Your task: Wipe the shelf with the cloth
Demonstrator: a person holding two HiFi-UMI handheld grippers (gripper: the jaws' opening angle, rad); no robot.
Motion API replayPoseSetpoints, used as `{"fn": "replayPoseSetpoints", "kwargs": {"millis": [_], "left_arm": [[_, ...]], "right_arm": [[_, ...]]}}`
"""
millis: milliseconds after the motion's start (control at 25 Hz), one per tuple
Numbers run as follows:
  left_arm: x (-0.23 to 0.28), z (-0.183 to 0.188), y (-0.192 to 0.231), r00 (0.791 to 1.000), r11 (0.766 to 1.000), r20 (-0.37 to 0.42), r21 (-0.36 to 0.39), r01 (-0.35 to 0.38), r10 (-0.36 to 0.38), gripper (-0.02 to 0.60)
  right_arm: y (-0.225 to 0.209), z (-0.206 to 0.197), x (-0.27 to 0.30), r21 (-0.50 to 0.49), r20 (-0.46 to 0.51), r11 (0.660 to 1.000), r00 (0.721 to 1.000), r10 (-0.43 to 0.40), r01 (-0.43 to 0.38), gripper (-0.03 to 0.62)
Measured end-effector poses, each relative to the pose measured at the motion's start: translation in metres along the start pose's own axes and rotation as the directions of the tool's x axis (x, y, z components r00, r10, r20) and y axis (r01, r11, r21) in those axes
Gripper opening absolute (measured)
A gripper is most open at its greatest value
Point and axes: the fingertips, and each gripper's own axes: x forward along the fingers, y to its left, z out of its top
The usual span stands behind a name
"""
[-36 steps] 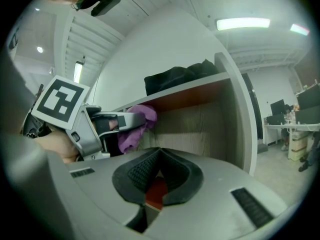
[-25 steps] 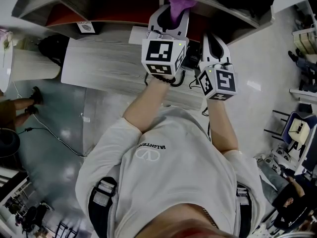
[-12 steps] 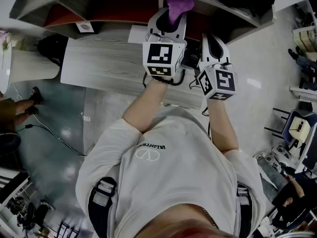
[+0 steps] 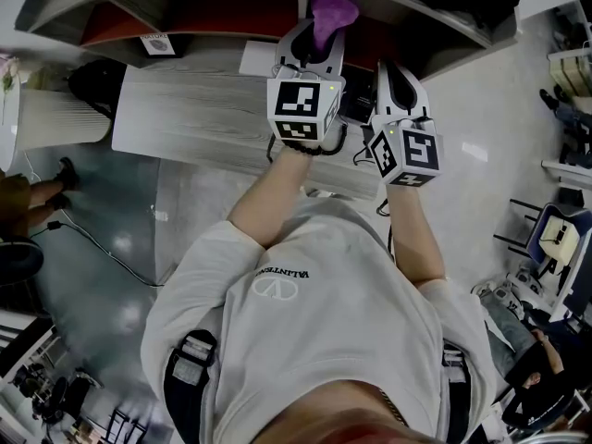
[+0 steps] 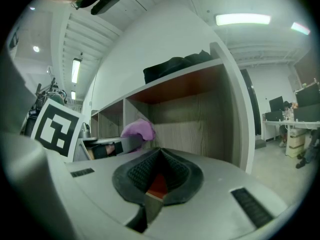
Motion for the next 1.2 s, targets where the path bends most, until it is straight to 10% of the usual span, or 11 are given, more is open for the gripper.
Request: {"fn": "replayPoseSetpoints", "kwargs": {"millis": [1200], "left_arm": [[-0.001,-0.066,0.007,0.997,0.999,-0.078,0.042,0.011,-0.008,0.103]], "right_arm": [[-0.014,-0.034,0.003,0.025,-0.056,0.999,0.998,-0.026,0.028,0.001]]}}
